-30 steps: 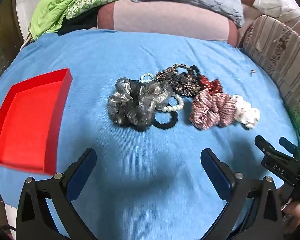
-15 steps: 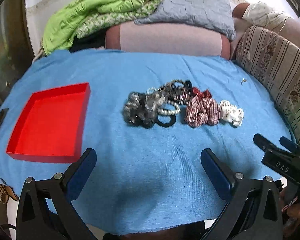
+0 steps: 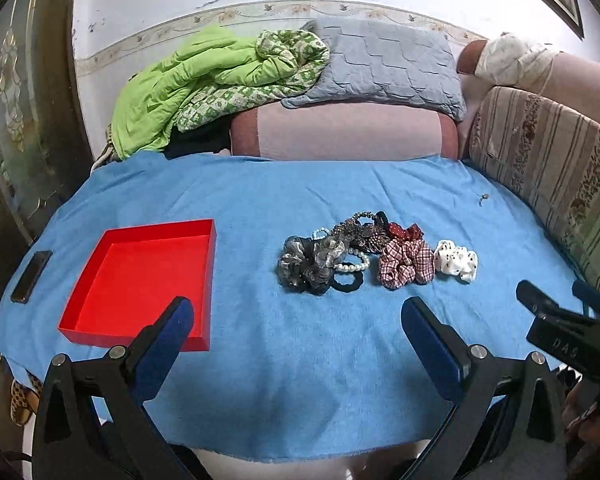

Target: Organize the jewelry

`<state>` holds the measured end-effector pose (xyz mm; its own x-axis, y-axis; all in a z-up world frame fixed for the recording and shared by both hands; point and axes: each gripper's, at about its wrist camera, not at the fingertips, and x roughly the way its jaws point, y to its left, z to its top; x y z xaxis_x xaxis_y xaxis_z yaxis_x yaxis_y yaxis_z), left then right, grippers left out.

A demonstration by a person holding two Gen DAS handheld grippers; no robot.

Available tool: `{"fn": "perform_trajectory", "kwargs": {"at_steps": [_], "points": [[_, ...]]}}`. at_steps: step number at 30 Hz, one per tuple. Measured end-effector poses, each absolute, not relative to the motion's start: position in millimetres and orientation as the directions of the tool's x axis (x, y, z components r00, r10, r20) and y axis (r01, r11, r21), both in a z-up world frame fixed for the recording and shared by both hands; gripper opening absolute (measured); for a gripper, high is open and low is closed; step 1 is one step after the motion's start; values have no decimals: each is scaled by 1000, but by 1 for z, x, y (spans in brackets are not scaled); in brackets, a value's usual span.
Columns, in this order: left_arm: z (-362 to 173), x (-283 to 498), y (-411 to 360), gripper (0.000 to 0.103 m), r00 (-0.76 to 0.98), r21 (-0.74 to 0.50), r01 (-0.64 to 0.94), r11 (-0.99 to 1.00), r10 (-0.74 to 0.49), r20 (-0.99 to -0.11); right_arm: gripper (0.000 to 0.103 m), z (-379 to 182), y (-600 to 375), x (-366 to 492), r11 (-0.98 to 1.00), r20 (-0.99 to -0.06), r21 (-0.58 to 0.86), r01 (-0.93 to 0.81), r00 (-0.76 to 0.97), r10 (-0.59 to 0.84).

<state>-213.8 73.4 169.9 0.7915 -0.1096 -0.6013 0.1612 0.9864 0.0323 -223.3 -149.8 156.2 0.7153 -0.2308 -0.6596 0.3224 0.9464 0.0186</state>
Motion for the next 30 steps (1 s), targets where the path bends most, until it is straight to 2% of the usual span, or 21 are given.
{"fn": "perform_trajectory", "kwargs": {"at_steps": [14, 30], "points": [[177, -229, 76, 103, 809, 28, 165, 986, -119, -575, 103, 171, -142, -239, 947, -616, 22, 320, 751, -239], [189, -241, 80, 103, 849, -6, 180, 984, -158, -503, 103, 181, -129, -252, 949, -543, -15, 314, 795, -271]]}}
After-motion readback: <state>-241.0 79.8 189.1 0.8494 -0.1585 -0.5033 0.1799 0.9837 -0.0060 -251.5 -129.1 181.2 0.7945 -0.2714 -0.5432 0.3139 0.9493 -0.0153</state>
